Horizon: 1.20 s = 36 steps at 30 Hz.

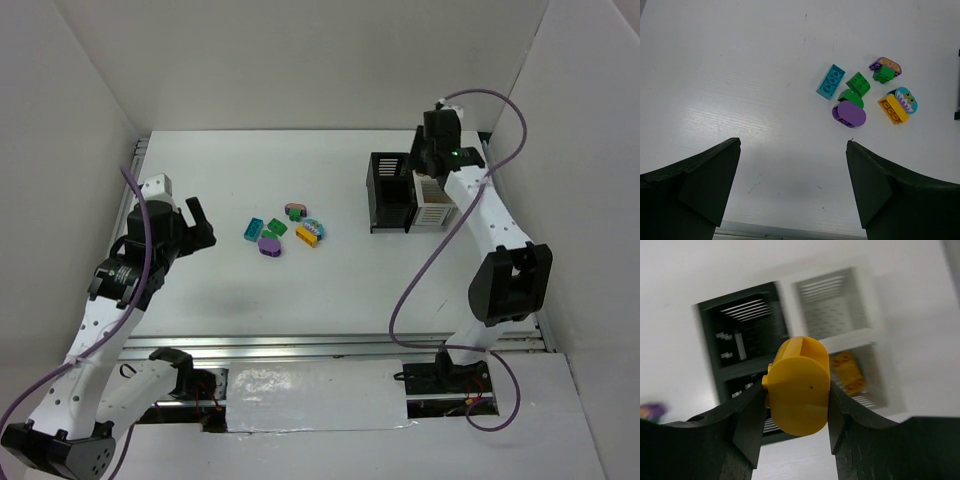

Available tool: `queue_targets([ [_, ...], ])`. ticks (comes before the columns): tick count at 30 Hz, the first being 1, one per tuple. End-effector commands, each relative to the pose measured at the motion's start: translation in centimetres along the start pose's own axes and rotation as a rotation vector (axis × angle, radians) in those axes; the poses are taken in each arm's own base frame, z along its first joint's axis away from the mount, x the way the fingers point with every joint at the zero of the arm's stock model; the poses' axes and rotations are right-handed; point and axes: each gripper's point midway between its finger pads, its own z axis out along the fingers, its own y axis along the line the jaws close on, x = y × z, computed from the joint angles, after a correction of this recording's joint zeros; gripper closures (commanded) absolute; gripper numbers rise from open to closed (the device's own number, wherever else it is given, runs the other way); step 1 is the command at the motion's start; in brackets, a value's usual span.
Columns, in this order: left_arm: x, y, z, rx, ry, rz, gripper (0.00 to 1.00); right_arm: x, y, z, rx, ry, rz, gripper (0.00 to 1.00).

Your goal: Sort the legos into containers by color

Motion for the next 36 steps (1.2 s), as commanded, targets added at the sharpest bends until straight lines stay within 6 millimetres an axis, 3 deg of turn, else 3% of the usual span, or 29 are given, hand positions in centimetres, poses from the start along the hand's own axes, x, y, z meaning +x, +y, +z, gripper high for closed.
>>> queue_targets([
  [1,-1.0,-0.3,-0.4,0.007,-0.051,0.003,0.0,-0.6,-6.6,1.0,0.282,-0.021,0.154,1.0],
  [4,-0.9,-0.4,-0.4,0.009,-0.05,0.008,0.01,0.0,-8.7,1.5,0.318,0.005,0.191,1.0],
  [11,-0.8,-0.6,-0.5,0.016,-0.05,0.014,0.0,2.0,-9.4,2.3,0.348,0.057,0.201,0.96],
  [17,-0.8,-0.7,-0.6,0.018,-0.049,0.017,0.01,3.5,-9.3,2.7,0.333,0.076,0.216,0.82],
  [20,-0.8,-0.6,-0.6,0.016,-0.051,0.015,0.0,3.7,-9.0,2.7,0.315,0.081,0.223,0.81],
  [21,-0.8,-0.6,-0.6,0.014,-0.051,0.017,0.01,3.6,-8.9,2.6,0.305,0.077,0.227,0.75],
  [22,-0.8,-0.6,-0.6,0.014,-0.051,0.015,0.01,3.5,-8.7,2.5,0.297,0.075,0.23,0.46],
  [23,-0.8,-0.5,-0.6,0.012,-0.049,0.016,0.0,3.6,-8.7,2.5,0.293,0.074,0.233,0.36],
  [29,-0.8,-0.6,-0.5,0.012,-0.049,0.018,0.01,2.7,-8.2,1.7,0.264,0.047,0.237,0.21],
  [32,-0.7,-0.5,-0.5,0.01,-0.046,0.019,0.0,2.6,-8.1,1.5,0.258,0.057,0.233,0.2],
  [34,-0.8,-0.6,-0.5,0.012,-0.049,0.018,0.01,2.6,-6.5,0.7,0.208,0.057,0.209,0.19],
  [36,-0.7,-0.6,-0.3,0.012,-0.043,0.02,0.0,1.8,-3.7,-0.7,0.106,0.027,0.141,0.19],
])
